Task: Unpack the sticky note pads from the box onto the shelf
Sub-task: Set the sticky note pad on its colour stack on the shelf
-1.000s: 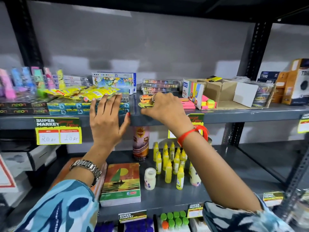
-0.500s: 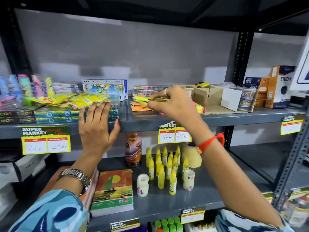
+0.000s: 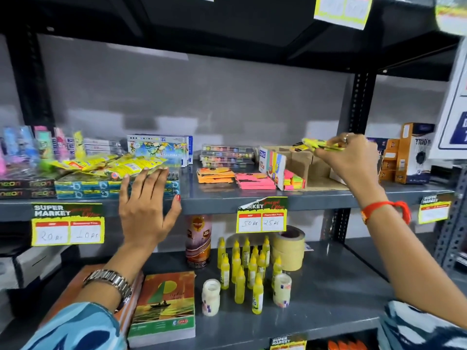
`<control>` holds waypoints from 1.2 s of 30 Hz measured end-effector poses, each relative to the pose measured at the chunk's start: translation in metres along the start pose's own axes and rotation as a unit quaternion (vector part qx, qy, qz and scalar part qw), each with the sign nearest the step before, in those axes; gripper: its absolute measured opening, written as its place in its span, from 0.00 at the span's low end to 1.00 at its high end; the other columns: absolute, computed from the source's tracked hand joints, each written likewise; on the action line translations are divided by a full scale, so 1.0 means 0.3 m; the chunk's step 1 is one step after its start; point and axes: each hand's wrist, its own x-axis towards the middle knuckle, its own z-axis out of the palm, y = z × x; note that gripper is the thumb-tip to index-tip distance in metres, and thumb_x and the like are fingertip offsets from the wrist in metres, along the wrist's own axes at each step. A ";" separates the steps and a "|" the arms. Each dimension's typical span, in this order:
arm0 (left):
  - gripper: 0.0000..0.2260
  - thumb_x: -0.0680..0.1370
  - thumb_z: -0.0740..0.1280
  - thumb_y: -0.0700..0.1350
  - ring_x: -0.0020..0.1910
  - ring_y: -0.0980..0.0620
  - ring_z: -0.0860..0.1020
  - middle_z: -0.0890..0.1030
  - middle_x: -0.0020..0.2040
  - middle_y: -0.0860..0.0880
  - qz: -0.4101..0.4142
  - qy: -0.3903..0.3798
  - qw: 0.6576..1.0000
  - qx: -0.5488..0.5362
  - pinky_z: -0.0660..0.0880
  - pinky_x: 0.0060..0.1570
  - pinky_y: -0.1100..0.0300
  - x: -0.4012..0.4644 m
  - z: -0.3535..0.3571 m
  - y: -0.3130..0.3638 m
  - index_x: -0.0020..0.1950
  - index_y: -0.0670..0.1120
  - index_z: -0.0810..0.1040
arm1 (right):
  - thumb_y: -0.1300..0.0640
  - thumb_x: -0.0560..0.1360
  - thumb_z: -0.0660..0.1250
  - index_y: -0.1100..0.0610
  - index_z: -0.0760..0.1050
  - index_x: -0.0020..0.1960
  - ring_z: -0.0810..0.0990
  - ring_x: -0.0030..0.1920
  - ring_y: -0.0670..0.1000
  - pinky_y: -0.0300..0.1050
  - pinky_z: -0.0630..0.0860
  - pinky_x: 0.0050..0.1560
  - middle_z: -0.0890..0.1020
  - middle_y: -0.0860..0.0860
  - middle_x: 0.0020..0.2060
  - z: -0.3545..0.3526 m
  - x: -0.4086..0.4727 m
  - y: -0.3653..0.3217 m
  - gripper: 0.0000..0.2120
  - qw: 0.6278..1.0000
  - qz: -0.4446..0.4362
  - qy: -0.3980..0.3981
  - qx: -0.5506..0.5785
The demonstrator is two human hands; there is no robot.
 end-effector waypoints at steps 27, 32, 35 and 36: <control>0.25 0.78 0.54 0.54 0.63 0.43 0.71 0.78 0.61 0.41 0.001 -0.015 1.000 -0.014 0.56 0.70 0.46 0.000 -0.001 -0.006 0.67 0.39 0.74 | 0.48 0.77 0.62 0.59 0.78 0.53 0.80 0.49 0.59 0.48 0.75 0.48 0.84 0.58 0.48 0.189 -0.157 -0.212 0.16 0.972 -0.219 -0.061 -0.063; 0.25 0.77 0.55 0.54 0.64 0.44 0.70 0.78 0.61 0.41 0.003 -0.020 1.000 -0.007 0.57 0.70 0.45 0.000 -0.001 -0.009 0.67 0.39 0.74 | 0.42 0.69 0.72 0.60 0.75 0.54 0.78 0.54 0.59 0.49 0.76 0.48 0.81 0.58 0.52 0.303 -0.151 -0.264 0.24 0.927 -0.211 -0.261 -0.170; 0.25 0.77 0.55 0.54 0.63 0.44 0.71 0.78 0.61 0.41 0.004 -0.017 1.000 -0.005 0.57 0.70 0.44 0.001 0.002 -0.011 0.67 0.39 0.74 | 0.45 0.69 0.72 0.59 0.75 0.58 0.77 0.56 0.59 0.51 0.77 0.52 0.80 0.59 0.55 0.317 -0.132 -0.258 0.24 0.917 -0.212 -0.278 -0.192; 0.25 0.77 0.55 0.54 0.63 0.44 0.71 0.79 0.61 0.41 0.004 -0.015 1.000 -0.003 0.57 0.70 0.44 0.001 0.003 -0.012 0.67 0.39 0.74 | 0.46 0.69 0.72 0.59 0.75 0.59 0.77 0.56 0.59 0.51 0.77 0.52 0.80 0.59 0.55 0.317 -0.127 -0.256 0.24 0.913 -0.227 -0.272 -0.205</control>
